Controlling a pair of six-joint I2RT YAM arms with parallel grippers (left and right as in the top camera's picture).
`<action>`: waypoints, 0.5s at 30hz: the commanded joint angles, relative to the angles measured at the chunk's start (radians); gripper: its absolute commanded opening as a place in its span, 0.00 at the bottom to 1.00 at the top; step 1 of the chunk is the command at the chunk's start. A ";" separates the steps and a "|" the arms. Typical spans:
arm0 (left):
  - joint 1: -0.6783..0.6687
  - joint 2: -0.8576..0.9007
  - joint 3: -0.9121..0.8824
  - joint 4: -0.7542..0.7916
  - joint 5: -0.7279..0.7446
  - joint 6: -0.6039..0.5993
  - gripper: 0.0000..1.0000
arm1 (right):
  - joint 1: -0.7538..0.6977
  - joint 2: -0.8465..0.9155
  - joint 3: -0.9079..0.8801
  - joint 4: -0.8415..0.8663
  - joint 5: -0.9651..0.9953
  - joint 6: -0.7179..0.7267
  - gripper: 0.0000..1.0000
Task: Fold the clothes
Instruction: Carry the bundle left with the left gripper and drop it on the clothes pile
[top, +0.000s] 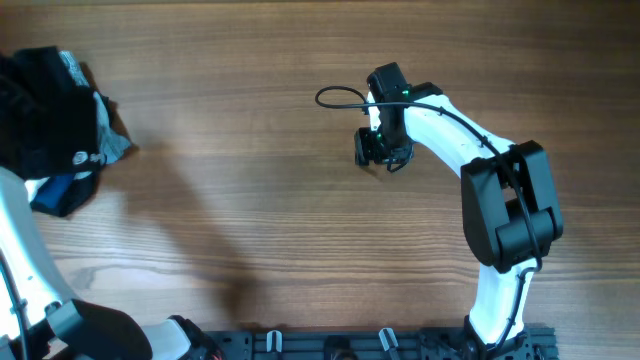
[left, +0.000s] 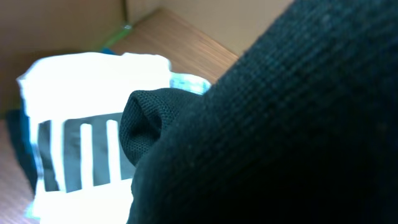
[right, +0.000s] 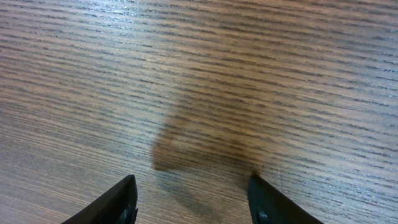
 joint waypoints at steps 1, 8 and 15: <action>0.055 0.051 0.008 0.026 -0.006 -0.025 0.04 | -0.004 0.035 -0.003 -0.008 0.021 0.013 0.58; 0.183 0.251 0.008 0.272 -0.013 -0.030 0.94 | -0.004 0.035 -0.003 -0.040 0.021 0.013 0.58; 0.304 0.274 0.019 0.248 0.082 -0.051 1.00 | -0.004 0.035 -0.003 -0.062 0.021 0.008 0.59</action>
